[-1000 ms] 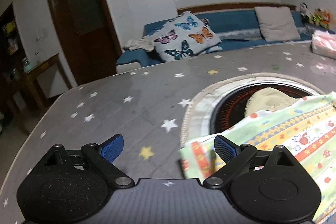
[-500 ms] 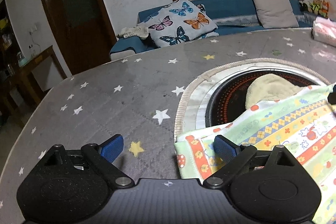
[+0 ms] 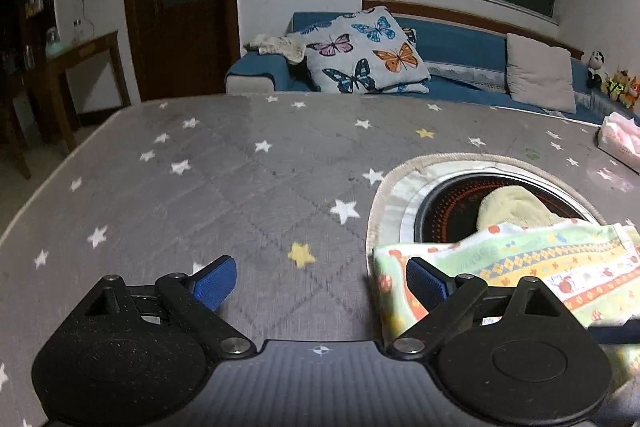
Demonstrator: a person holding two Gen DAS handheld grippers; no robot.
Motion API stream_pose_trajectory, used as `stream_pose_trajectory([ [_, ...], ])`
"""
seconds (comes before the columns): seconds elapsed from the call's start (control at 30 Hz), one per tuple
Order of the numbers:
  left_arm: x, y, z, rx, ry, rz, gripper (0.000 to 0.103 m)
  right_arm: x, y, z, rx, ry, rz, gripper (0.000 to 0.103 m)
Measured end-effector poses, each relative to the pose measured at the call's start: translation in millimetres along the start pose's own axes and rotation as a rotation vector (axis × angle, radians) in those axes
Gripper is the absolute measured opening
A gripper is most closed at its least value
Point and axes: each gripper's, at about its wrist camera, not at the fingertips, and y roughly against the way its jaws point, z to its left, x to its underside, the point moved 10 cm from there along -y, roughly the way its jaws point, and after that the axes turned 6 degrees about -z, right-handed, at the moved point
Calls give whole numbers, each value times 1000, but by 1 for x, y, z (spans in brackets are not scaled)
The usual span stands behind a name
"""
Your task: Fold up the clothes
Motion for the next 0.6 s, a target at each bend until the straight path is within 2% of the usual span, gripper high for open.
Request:
stream_pose_trajectory([
  [0.23,8,16,4,76,114,34,93,-1,-27,40,-33,130,15,47],
  [0.27,9,17,4,88,132,41,94,-2,-30,42,-30,139,16,43],
  [0.33,11,20,2,115,165,55,94,-2,-34,44,-15,152,15,27],
  [0.4,14,22,1,134,197,70,94,-4,-33,43,-13,141,5,16],
  [0.5,18,24,0,165,266,99,94,-13,-24,38,-16,86,-28,12],
  [0.6,20,23,-5,230,369,137,94,-19,-16,33,-17,53,-48,10],
])
